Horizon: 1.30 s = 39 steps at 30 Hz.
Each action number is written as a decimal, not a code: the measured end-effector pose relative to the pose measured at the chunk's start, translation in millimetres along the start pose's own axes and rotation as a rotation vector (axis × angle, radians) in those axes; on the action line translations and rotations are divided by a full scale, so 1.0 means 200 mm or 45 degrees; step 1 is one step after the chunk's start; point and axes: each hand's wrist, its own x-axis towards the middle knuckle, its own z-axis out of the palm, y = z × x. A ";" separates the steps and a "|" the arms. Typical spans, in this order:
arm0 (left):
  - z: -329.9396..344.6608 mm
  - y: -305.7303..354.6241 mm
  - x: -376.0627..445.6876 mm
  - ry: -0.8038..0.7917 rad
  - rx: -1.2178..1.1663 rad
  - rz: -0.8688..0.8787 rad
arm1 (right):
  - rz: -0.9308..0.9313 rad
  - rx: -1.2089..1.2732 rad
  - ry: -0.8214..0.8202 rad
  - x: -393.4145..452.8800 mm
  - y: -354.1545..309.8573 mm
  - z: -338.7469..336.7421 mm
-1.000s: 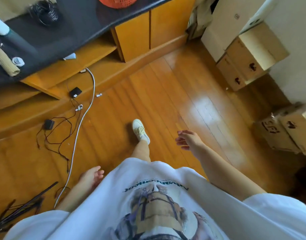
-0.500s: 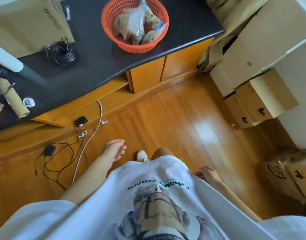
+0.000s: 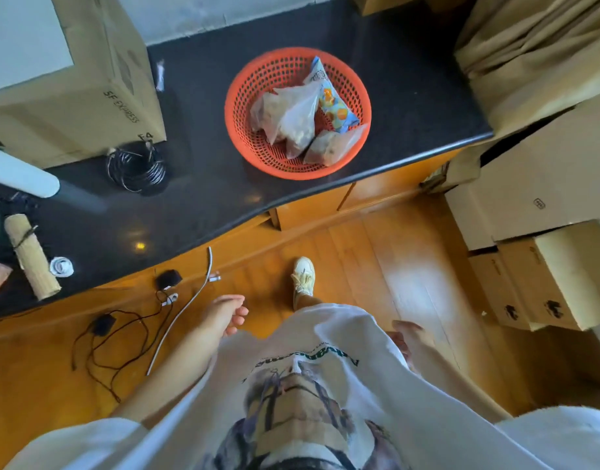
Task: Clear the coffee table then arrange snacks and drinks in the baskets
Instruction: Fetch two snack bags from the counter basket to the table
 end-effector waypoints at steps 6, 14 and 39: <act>-0.09 0.28 0.12 0.159 -0.161 -0.079 | -0.225 -0.149 -0.070 0.17 -0.71 0.31; 0.02 0.82 0.22 0.041 -0.334 0.241 | -0.644 -0.319 -0.139 0.26 -1.42 0.58; 0.77 1.52 0.97 0.090 1.525 1.755 | -1.224 -1.145 0.201 0.96 -2.18 1.05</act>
